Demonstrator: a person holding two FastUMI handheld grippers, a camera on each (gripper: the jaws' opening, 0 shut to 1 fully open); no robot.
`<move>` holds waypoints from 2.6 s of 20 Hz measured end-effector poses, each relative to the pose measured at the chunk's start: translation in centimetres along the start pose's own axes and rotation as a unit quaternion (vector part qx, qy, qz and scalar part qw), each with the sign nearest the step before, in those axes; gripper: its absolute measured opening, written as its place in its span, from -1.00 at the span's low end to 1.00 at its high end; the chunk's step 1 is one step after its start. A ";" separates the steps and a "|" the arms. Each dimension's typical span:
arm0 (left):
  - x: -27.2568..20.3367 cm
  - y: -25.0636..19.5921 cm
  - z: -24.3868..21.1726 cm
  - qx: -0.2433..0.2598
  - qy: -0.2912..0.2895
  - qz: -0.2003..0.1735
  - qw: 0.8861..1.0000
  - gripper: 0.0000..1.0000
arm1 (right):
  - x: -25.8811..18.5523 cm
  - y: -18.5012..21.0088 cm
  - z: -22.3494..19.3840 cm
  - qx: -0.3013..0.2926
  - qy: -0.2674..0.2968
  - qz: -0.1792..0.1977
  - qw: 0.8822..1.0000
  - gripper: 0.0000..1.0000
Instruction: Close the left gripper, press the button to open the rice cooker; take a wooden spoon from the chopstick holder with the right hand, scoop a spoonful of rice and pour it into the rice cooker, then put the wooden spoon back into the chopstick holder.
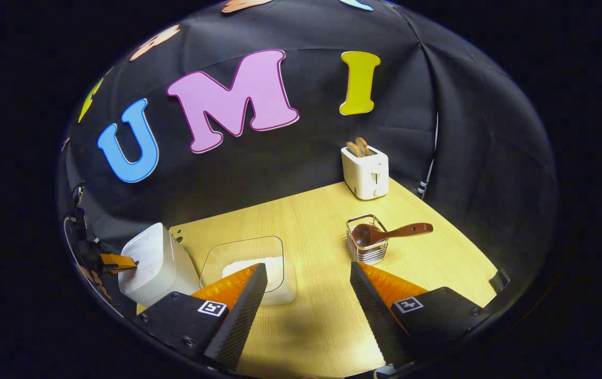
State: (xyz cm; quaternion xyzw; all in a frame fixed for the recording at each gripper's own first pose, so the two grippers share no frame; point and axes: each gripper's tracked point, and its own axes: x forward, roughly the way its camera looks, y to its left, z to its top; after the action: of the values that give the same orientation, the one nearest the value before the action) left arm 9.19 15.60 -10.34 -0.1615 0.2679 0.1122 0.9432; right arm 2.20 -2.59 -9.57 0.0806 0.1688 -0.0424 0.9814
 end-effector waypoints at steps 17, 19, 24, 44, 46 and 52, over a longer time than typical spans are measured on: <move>-5.8 -1.3 8.2 0.055 -0.165 0.009 0.985 -0.88 | -1.2 -0.8 -0.2 0.019 -0.009 -0.027 0.999 0.97; -7.7 -1.5 10.8 0.066 -0.212 -0.002 0.975 -0.88 | -1.6 -0.3 -0.3 0.013 -0.012 -0.034 0.999 0.97; -10.0 -1.5 11.0 0.091 -0.238 -0.047 0.966 -0.89 | -2.6 -0.3 0.4 0.021 -0.032 -0.067 0.997 0.97; -11.2 -14.5 0.8 0.095 -0.164 -0.167 0.967 0.90 | 5.9 -14.6 1.2 0.092 -0.038 -0.119 0.988 0.97; -11.0 -15.1 0.6 0.100 -0.161 -0.154 0.970 0.92 | 7.4 -15.8 0.2 0.111 -0.022 -0.117 0.987 0.97; -10.5 -16.9 -0.8 0.106 -0.149 -0.119 0.976 0.90 | 12.0 -17.4 -0.4 0.123 -0.009 -0.090 0.988 0.97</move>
State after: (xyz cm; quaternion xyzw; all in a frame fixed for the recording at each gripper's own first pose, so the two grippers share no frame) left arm 5.14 -1.56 -1.14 -0.0730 0.1137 -0.0072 0.9908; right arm 11.40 -20.27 -16.44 0.1844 0.1603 -0.1518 0.9577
